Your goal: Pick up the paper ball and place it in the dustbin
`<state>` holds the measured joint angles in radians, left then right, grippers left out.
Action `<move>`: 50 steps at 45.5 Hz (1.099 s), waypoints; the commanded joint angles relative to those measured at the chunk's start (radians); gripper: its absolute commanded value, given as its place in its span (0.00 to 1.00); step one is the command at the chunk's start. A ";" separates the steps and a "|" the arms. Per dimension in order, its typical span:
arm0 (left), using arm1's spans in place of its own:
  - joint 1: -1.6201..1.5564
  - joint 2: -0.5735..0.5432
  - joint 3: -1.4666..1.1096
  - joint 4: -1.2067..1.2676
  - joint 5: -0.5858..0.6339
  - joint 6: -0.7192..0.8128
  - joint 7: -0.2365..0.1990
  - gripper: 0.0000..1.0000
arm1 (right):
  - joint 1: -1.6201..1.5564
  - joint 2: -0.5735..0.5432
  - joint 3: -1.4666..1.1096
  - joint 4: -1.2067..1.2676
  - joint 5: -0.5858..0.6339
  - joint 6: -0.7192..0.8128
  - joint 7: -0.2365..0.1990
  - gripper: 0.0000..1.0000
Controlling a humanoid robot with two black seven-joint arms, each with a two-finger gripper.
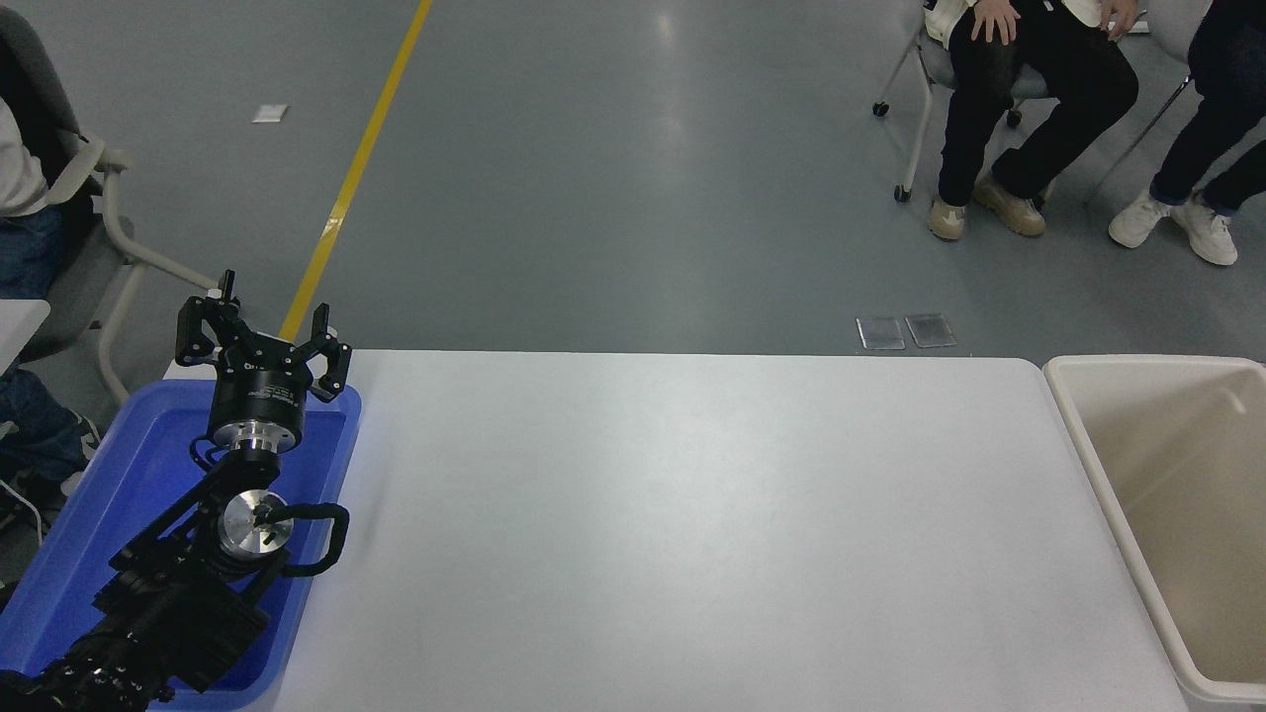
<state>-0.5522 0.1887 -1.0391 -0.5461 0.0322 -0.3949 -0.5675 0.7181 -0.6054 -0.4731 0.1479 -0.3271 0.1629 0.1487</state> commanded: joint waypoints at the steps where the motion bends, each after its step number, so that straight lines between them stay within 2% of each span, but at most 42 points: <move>1: 0.000 0.000 -0.001 0.000 0.000 -0.001 0.000 0.99 | -0.049 0.084 0.155 -0.030 0.094 -0.025 -0.066 0.00; 2: 0.000 0.000 -0.001 0.000 0.000 -0.001 0.000 0.99 | -0.054 0.085 0.174 -0.030 0.094 -0.025 -0.067 0.00; 4: 0.000 0.000 -0.001 0.000 0.000 -0.001 0.000 0.99 | -0.057 0.090 0.204 -0.030 0.094 -0.026 -0.069 0.18; 5: 0.000 0.000 -0.001 0.000 0.000 -0.001 0.000 0.99 | -0.057 0.091 0.215 -0.030 0.094 -0.026 -0.070 0.45; 6: 0.000 0.000 -0.001 0.000 0.000 -0.001 0.000 0.99 | -0.057 0.093 0.223 -0.030 0.094 -0.026 -0.070 0.86; 7: 0.000 0.000 -0.001 0.000 0.000 -0.001 0.000 0.99 | -0.057 0.093 0.226 -0.028 0.094 -0.025 -0.074 1.00; 40: 0.000 0.000 0.001 0.000 0.000 -0.001 0.000 0.99 | 0.004 0.093 0.257 0.010 0.097 -0.019 -0.063 1.00; 45: 0.000 0.000 -0.001 0.000 0.000 -0.001 0.000 0.99 | 0.058 0.069 0.373 0.116 0.099 -0.019 -0.063 1.00; 50: 0.000 0.000 -0.001 0.000 0.000 0.001 0.000 0.99 | 0.064 -0.022 0.689 0.332 0.099 -0.017 -0.063 1.00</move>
<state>-0.5523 0.1888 -1.0394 -0.5461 0.0322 -0.3954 -0.5677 0.7347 -0.5369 -0.1382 0.2239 -0.2303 0.1436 0.0853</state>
